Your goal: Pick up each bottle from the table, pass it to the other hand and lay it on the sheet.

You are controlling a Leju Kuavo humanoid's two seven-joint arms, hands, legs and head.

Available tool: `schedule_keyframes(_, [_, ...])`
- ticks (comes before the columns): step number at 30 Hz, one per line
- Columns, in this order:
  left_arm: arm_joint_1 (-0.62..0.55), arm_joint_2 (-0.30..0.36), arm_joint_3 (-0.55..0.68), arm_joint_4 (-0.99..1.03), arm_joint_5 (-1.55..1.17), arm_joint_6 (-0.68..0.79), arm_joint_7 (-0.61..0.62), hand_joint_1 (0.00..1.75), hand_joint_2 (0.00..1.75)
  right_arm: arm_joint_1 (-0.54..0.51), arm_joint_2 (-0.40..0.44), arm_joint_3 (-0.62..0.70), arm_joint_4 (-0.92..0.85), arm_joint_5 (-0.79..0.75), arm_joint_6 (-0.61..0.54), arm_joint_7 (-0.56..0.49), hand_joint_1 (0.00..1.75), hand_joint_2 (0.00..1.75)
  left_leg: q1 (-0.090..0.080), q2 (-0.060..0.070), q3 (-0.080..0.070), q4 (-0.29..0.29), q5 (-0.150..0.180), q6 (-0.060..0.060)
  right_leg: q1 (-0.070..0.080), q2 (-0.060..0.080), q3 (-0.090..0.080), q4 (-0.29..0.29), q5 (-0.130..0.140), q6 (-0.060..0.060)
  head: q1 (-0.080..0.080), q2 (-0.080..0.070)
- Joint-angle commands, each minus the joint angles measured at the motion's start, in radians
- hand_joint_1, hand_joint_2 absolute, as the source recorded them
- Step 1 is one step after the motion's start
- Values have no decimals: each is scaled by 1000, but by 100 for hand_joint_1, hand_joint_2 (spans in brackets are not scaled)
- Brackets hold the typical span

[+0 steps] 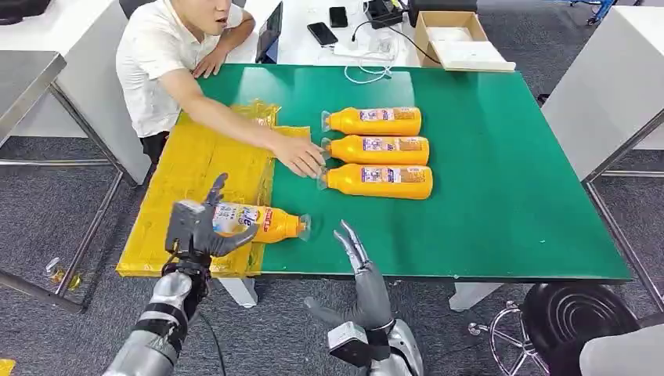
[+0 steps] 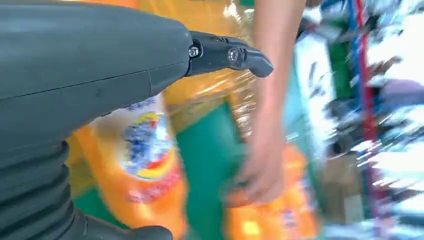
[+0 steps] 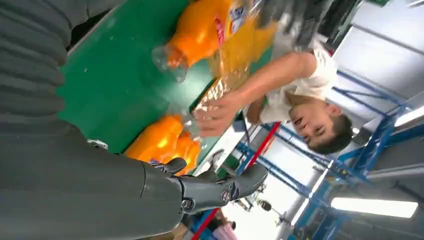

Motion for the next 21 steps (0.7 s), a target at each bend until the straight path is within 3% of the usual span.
schedule_keyframes(1, [85,-15,-84,-374,183,143,5,0,175,-35,-67,-66,-23,126,-66,91,0,175,0,2,-1,1,-2,0,0,0,-1,1,-2,-1,0,0])
schedule_keyframes(4, [103,-15,-69,-453,185,186,-33,0,175,-93,-116,-71,49,241,-92,145,0,175,0,2,-2,0,-2,0,0,1,-2,0,-1,-2,0,0])
schedule_keyframes(5, [110,-16,-61,-483,196,193,-36,0,175,-108,-129,-89,58,220,-72,126,0,0,0,2,-1,0,-2,-1,0,1,-1,0,-2,-2,0,0])
schedule_keyframes(8, [110,-4,-40,-544,212,224,-42,0,175,-164,-183,-135,101,270,-77,120,0,0,-1,4,-1,0,-2,0,0,3,-2,0,-1,-1,0,0])
schedule_keyframes(10, [101,19,-21,-564,70,385,-85,0,175,-223,-214,-157,149,335,-82,167,0,0,-1,2,-5,0,0,0,0,1,-5,0,0,0,0,0])
schedule_keyframes(11, [103,22,-12,-574,72,393,-84,0,175,-236,-220,-162,159,347,-73,174,0,0,0,4,-4,0,-1,0,0,2,-4,0,0,-1,0,0])
schedule_keyframes(12, [108,24,-2,-580,79,408,-63,0,175,-253,-239,-152,183,403,-68,217,0,175,-1,4,-2,0,-1,0,0,3,-3,-1,0,-2,0,0])
schedule_keyframes(18, [135,53,-57,-563,94,336,24,0,175,-300,-288,-177,338,522,-85,301,0,175,-1,1,-2,-1,-1,0,0,1,-2,-2,0,0,0,0])
schedule_keyframes(21, [153,52,-82,-565,48,348,-6,0,175,-328,-292,-176,421,545,-67,308,0,175,-1,1,-2,-1,-1,0,0,1,-2,-1,0,0,0,0])
